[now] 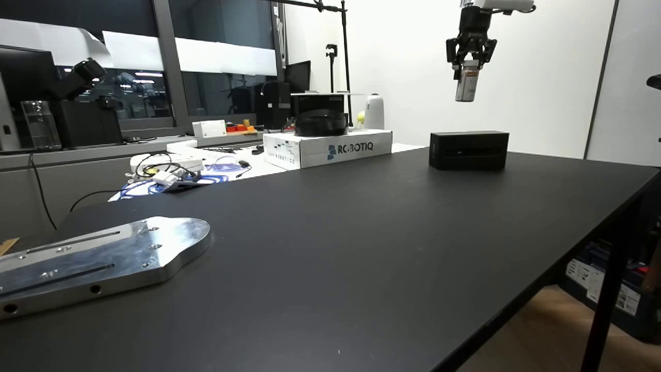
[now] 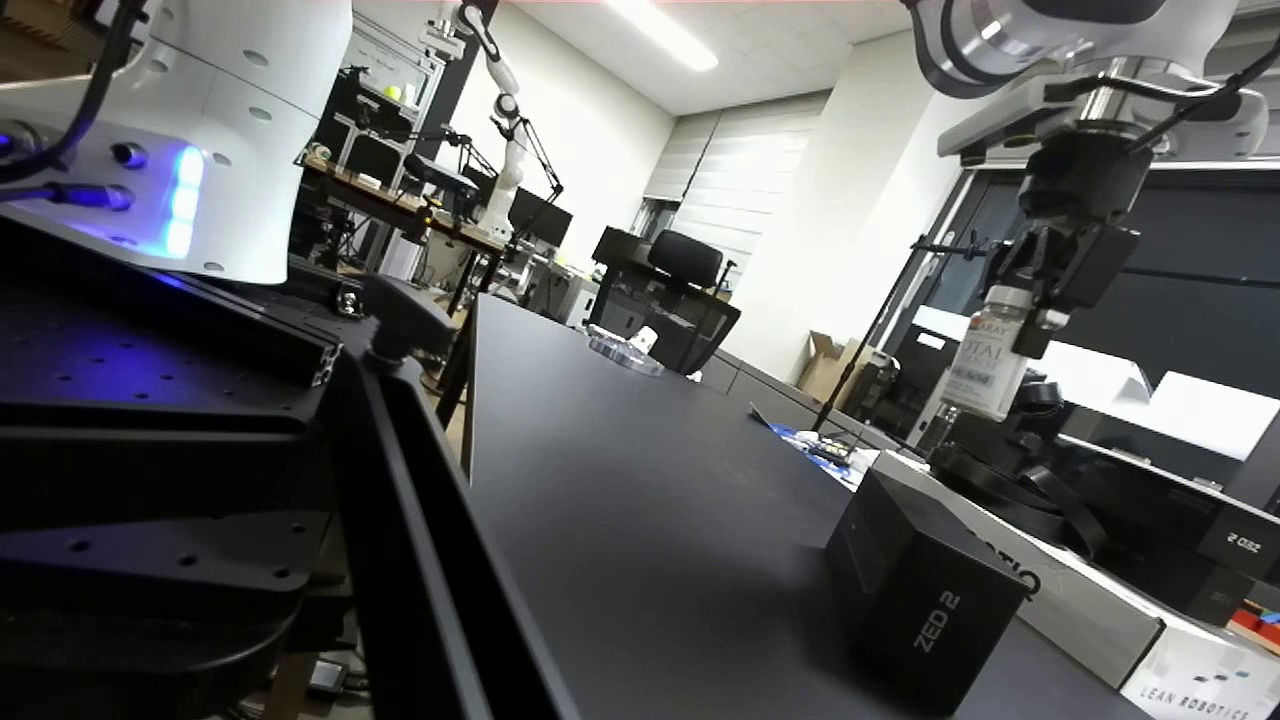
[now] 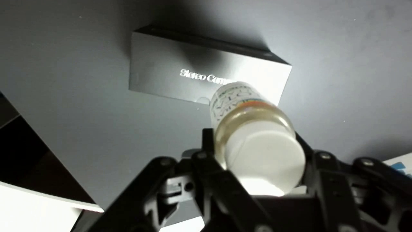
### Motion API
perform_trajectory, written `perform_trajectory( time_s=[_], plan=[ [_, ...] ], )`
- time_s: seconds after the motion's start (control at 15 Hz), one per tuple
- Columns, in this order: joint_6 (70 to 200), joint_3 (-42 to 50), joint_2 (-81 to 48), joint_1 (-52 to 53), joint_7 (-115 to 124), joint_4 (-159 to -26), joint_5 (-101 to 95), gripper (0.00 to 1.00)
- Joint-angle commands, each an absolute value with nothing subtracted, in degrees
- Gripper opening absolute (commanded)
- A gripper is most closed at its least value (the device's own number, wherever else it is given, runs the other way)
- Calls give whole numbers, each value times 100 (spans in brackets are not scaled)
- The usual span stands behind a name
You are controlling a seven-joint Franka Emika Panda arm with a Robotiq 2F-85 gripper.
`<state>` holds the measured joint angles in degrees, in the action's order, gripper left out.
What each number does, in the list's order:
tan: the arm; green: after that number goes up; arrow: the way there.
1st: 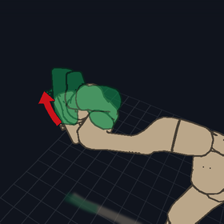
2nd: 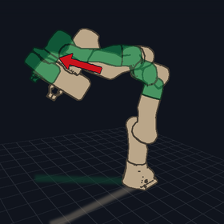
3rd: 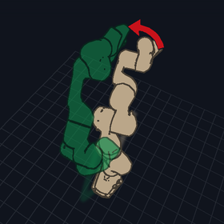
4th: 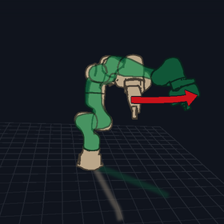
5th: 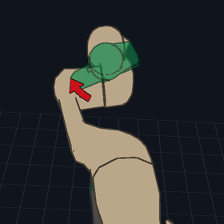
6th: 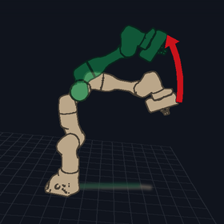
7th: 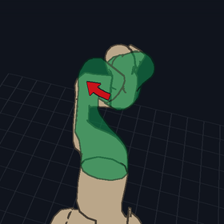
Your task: Remove the bottle from the top of the black box and put it on the table
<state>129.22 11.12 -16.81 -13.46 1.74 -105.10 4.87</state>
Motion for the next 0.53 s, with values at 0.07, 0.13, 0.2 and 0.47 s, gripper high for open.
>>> perform_trajectory(
  time_s=[0.07, 0.13, 0.2, 0.47],
  plan=[
    [12662, 1289, -1687, -1705, -36, -10026, 678, 31],
    [12617, 1321, -1730, -1782, -71, -9904, 735, 31],
    [12571, 1351, -1796, -1873, -131, -9750, 781, 31],
    [12527, 1382, -1764, -1992, -169, -9732, 811, 56]
  ],
)
